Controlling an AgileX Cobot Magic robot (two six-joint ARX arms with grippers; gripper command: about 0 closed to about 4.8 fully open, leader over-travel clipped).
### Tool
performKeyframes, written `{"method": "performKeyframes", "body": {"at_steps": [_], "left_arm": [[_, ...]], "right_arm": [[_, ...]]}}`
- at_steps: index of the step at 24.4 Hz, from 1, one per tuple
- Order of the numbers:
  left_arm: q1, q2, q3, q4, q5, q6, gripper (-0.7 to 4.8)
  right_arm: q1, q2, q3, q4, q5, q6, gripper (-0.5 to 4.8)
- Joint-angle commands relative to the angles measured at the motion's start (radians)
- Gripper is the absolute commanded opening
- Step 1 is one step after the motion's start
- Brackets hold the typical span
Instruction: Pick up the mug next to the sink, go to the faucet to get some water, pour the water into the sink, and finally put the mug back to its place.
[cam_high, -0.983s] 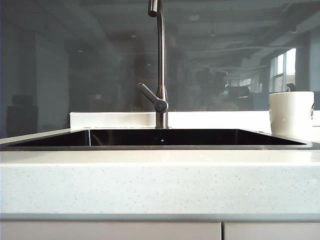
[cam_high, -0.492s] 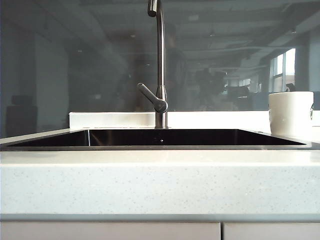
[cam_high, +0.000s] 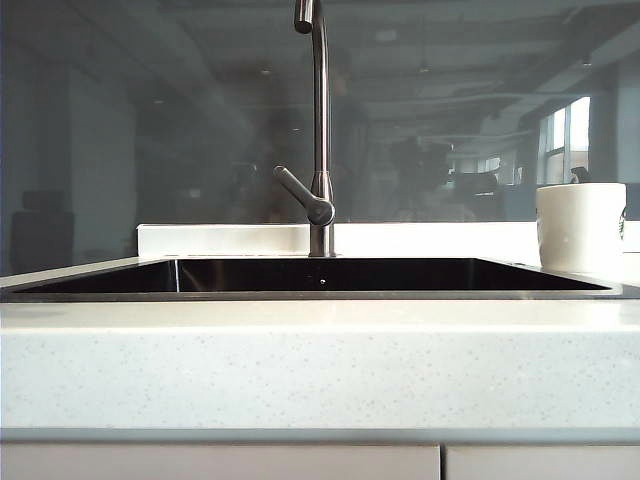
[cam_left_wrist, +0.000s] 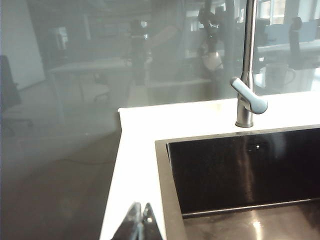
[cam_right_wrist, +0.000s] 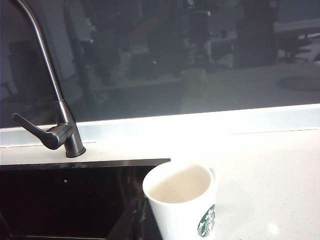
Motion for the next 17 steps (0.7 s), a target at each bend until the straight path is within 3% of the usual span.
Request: {"method": "performKeyframes", "body": {"at_steps": [1, 17], "left_arm": [[0.001, 0.0, -0.019, 0.023, -0.049, -0.088, -0.05], [0.0, 0.0, -0.072, 0.059, -0.066, -0.075, -0.05]], "right_arm": [[0.002, -0.001, 0.002, 0.017, 0.0, 0.004, -0.09], [0.002, -0.001, 0.002, 0.017, 0.0, 0.004, -0.09]]}}
